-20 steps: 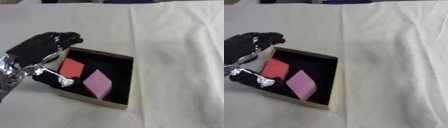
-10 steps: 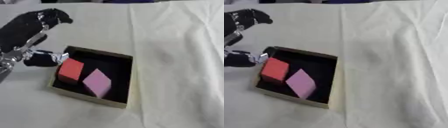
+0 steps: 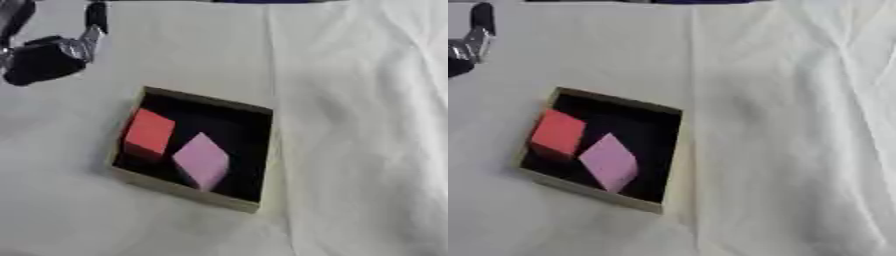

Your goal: Pick up objects on the table and place them in the box.

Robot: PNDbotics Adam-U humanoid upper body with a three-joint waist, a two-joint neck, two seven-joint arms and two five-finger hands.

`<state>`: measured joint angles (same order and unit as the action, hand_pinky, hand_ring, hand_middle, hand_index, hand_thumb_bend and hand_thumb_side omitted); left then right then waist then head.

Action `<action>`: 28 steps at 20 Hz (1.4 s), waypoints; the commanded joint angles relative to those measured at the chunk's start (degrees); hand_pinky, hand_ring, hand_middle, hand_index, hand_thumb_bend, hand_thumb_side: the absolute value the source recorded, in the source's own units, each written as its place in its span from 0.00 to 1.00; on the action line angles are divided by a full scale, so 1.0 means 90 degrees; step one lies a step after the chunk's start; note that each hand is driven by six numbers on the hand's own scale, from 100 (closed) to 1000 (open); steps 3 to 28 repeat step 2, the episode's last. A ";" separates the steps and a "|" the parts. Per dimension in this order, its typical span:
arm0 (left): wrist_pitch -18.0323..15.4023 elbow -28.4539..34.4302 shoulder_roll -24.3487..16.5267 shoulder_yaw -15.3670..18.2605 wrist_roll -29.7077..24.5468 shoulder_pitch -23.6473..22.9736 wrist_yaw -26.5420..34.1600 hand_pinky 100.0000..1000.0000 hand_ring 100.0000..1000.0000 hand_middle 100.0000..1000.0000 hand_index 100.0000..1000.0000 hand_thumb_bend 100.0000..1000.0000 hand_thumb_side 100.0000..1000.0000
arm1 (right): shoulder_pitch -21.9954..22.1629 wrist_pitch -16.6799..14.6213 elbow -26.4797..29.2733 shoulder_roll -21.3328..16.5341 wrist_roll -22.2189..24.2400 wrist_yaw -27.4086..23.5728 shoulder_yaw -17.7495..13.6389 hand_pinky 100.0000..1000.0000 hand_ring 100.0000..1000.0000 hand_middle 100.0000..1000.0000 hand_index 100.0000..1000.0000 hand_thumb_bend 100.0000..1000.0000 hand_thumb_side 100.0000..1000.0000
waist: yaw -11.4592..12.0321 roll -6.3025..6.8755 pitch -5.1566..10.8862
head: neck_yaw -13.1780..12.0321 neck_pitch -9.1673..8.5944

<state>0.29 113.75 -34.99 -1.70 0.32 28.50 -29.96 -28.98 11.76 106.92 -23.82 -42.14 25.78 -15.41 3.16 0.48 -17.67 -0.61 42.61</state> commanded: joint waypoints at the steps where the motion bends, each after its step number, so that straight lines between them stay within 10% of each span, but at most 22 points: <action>1: -0.0247 0.0093 0.0234 0.0558 0.0315 -0.0090 0.0318 0.60 0.58 0.59 0.74 0.00 0.49 | -0.0134 0.0019 0.0147 -0.0241 0.0100 0.0268 0.0018 0.80 0.74 0.56 0.68 0.00 0.59 | 0.0029 -0.0024 0.0147 | -0.0029 0.0052; 28: -0.0340 0.0093 0.0332 0.0709 0.0410 -0.0163 0.0413 0.60 0.59 0.59 0.74 0.00 0.50 | -0.0150 0.0022 0.0158 -0.0248 0.0128 0.0342 0.0022 0.80 0.75 0.57 0.68 0.00 0.59 | 0.0046 -0.0037 0.0150 | -0.0037 0.0053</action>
